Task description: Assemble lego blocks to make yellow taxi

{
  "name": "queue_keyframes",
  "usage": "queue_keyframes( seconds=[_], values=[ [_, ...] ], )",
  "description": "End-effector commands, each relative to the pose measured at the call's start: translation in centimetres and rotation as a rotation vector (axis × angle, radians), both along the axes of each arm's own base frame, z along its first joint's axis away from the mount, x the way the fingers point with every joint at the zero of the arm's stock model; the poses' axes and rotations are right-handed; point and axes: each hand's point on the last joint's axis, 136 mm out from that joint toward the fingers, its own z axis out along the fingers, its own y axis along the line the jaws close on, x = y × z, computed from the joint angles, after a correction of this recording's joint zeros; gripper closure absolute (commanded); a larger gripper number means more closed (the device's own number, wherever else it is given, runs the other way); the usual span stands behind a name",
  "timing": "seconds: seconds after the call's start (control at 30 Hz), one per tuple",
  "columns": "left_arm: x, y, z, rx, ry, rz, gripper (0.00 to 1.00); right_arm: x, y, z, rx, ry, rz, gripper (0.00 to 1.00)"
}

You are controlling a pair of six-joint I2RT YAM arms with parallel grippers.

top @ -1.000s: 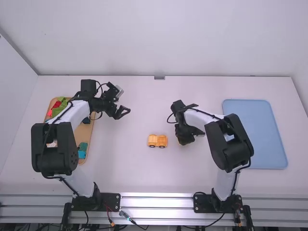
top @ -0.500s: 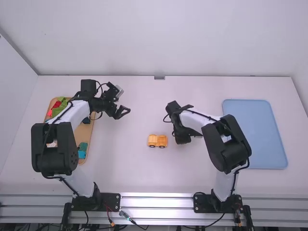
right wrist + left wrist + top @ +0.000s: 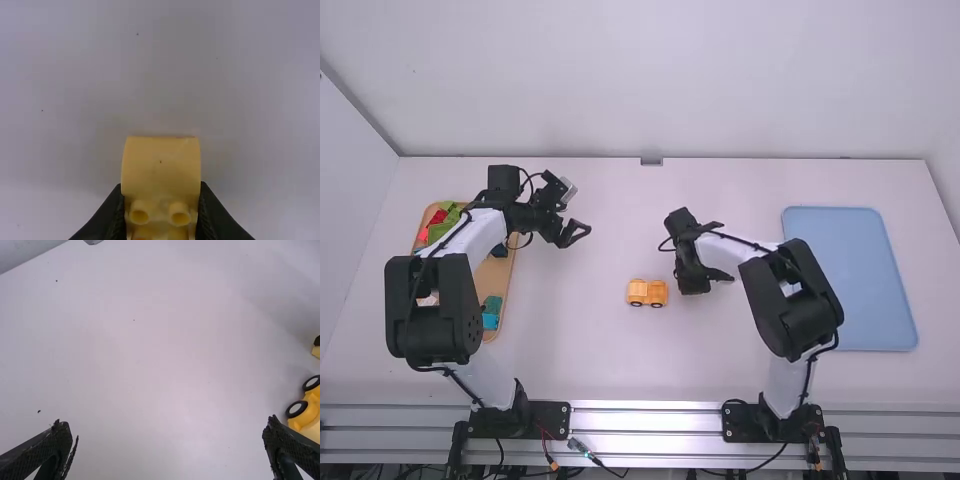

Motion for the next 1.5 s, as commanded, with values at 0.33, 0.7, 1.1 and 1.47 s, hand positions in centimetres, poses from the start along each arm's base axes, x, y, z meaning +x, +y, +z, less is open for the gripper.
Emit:
queue_keyframes(
  seconds=[0.33, 0.7, 1.1, 1.47],
  values=[
    [-0.4, -0.4, 0.9, -0.019, -0.015, -0.011, 0.01, -1.9, -0.6, -1.4, 0.033, 0.085, 0.008, 0.00],
    [-0.4, -0.6, 0.9, -0.018, -0.015, -0.015, 0.01, -0.8, -0.7, 0.5, 0.215, 0.129, 0.185, 0.01],
    [-0.4, -0.5, 0.9, -0.018, -0.014, -0.014, 0.01, 4.0, -1.5, 9.5, 0.339, -0.014, 0.725, 0.01],
    [-0.8, -0.4, 0.5, -0.004, -0.014, -0.033, 0.01, 7.2, -3.7, 10.7, 0.104, -0.244, 1.564, 0.01]
  ],
)
